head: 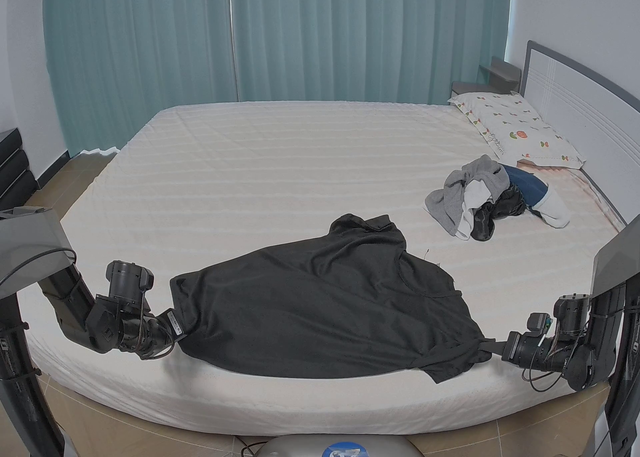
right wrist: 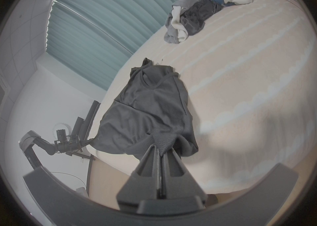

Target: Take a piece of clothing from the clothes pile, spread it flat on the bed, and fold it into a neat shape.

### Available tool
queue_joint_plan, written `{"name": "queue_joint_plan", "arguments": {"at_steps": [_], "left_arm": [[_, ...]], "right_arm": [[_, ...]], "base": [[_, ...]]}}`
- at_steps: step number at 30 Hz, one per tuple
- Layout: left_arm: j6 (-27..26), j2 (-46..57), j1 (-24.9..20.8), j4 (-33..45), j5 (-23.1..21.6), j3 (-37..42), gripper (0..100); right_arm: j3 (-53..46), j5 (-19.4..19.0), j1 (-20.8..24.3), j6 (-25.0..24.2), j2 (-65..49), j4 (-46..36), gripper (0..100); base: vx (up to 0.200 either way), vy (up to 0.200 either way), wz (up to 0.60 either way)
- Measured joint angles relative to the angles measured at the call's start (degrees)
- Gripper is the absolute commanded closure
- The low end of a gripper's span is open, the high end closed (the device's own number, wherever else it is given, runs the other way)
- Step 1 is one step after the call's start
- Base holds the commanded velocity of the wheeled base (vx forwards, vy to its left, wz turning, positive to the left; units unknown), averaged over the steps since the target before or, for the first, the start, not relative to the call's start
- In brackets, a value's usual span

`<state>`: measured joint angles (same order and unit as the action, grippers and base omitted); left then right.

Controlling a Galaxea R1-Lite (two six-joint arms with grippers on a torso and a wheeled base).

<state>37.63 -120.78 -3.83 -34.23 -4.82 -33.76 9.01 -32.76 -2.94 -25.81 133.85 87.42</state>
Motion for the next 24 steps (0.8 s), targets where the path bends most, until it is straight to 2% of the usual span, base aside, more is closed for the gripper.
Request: {"name": "queue_joint_plan", "arguments": {"at_steps": [5, 11, 13, 14, 15, 20, 24], "left_arm": [[-2.1, -0.5, 0.3, 2.8, 0.3, 0.2, 100], [-4.3, -0.6, 0.8, 5.7, 1.7, 0.2, 100], [-5.5, -0.6, 0.9, 7.8, 2.2, 0.4, 100], [-5.9, -0.6, 0.9, 8.2, 2.4, 0.4, 0], [-6.1, -0.6, 0.9, 8.4, 2.5, 0.4, 0], [-6.2, -0.5, 1.0, 8.5, 2.7, 0.5, 0], [-5.9, -0.1, 1.1, 8.4, 2.4, 0.4, 0]], "right_arm": [[0.0, 2.8, 1.3, 1.8, 1.8, -0.4, 100], [-0.2, 13.7, 4.5, 5.3, 2.9, -2.8, 100], [-0.1, 15.8, 5.6, 6.3, 3.0, -4.8, 100], [-0.1, 16.3, 6.0, 6.7, 2.9, -5.4, 100], [0.0, 16.6, 6.3, 7.2, 2.7, -6.2, 0], [0.5, 17.5, 6.5, 8.6, -0.2, -12.9, 0], [1.5, 18.0, 5.2, 9.0, -3.8, -14.9, 0]], "base": [[0.000, 0.000, 0.00], [0.000, 0.000, 0.00], [0.000, 0.000, 0.00], [0.000, 0.000, 0.00], [0.000, 0.000, 0.00], [0.000, 0.000, 0.00], [0.000, 0.000, 0.00]]}}
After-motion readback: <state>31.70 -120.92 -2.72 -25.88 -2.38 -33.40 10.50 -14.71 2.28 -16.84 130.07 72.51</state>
